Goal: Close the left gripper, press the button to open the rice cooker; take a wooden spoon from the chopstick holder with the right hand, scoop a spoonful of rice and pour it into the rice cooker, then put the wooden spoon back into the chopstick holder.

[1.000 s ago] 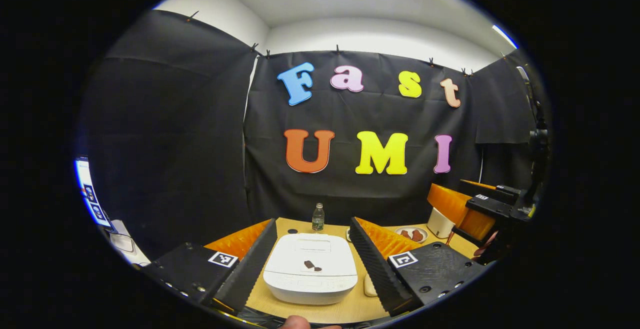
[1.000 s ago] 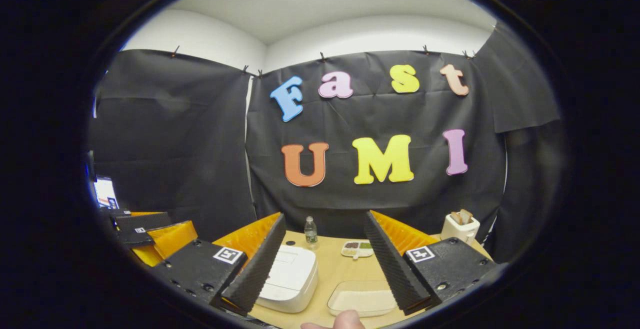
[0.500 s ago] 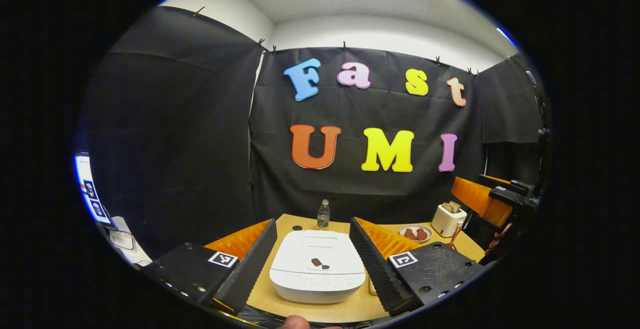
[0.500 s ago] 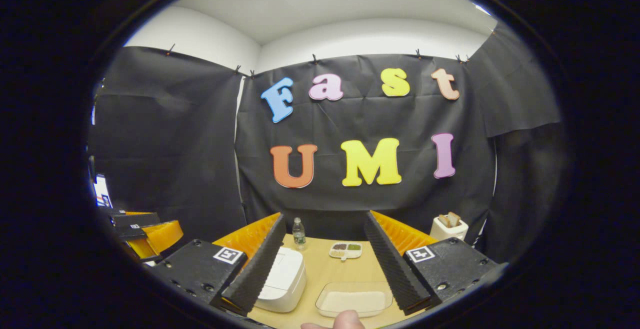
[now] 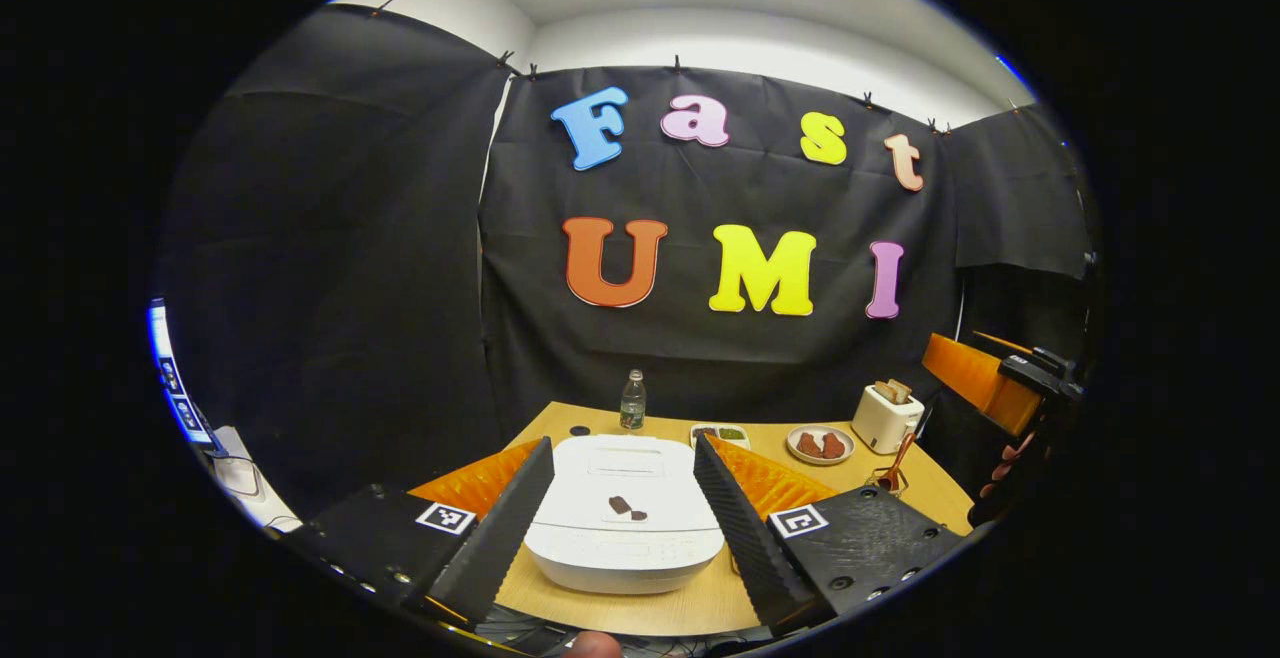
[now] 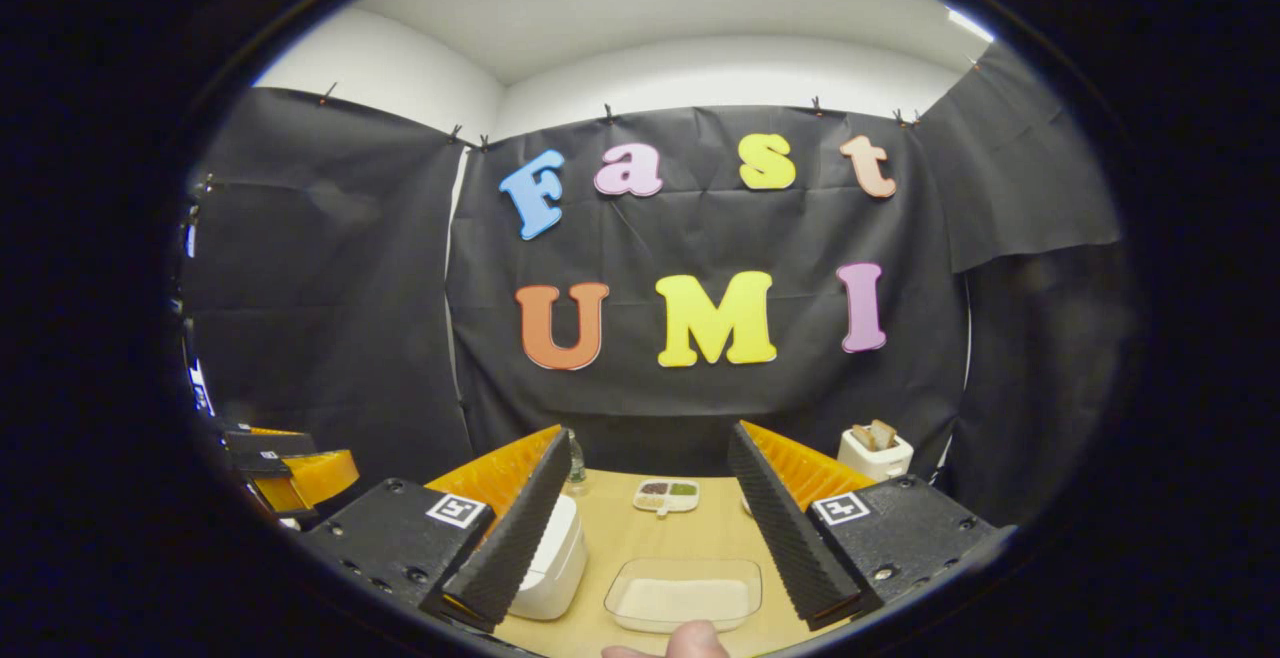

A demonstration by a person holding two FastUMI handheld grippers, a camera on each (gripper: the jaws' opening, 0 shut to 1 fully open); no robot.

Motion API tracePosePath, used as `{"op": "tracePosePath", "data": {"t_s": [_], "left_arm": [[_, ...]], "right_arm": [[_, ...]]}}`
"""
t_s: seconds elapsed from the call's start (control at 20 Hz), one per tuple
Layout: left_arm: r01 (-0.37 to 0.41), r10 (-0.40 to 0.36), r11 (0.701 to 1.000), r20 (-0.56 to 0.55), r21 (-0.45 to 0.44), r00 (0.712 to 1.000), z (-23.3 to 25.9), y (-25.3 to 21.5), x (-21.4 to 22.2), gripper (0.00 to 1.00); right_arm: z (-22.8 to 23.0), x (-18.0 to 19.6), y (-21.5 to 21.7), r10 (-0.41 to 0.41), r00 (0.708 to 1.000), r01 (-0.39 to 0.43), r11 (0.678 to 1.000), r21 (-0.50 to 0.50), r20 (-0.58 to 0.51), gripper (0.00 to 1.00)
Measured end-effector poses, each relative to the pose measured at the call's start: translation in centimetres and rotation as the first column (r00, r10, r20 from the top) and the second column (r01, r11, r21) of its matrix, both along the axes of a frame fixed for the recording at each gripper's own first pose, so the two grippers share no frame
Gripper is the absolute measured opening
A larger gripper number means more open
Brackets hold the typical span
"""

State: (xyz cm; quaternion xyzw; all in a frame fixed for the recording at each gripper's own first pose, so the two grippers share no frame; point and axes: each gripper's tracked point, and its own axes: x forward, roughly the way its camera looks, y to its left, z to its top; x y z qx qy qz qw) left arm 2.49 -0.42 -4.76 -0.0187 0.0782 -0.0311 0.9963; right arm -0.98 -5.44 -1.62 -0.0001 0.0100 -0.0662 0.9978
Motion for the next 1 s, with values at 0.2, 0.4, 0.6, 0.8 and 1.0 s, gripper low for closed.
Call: {"op": "tracePosePath", "data": {"t_s": [0.2, 0.4, 0.6, 0.8, 1.0], "left_arm": [[0.002, -0.002, 1.000, -0.031, -0.003, 1.000, -0.9, -0.1, 0.4, 0.92], [0.017, -0.018, 1.000, -0.098, -0.014, 0.995, -2.5, 0.3, 1.4, 0.77], [0.008, -0.017, 0.999, -0.211, -0.044, 0.977, -4.9, 0.9, 3.0, 0.39], [0.014, -0.039, 0.996, -0.310, -0.084, 0.950, -6.5, 0.8, 4.4, 0.01], [0.051, -0.082, 0.994, -0.366, -0.095, 0.927, -9.0, 0.1, 6.9, 0.00]], "right_arm": [[-0.5, 0.1, -1.2, -0.014, 1.000, 0.014, 1.000, 0.012, -0.013, 1.00], [-1.4, 0.0, -2.7, -0.024, 0.999, 0.025, 1.000, 0.007, -0.031, 1.00], [-1.6, 0.3, -4.9, -0.051, 0.998, 0.051, 0.999, 0.006, -0.043, 1.00], [-2.3, 0.3, -7.6, -0.089, 0.995, 0.089, 0.996, 0.014, -0.054, 0.97], [-2.8, 0.5, -10.4, -0.120, 0.990, 0.122, 0.992, 0.029, -0.073, 1.00]]}}
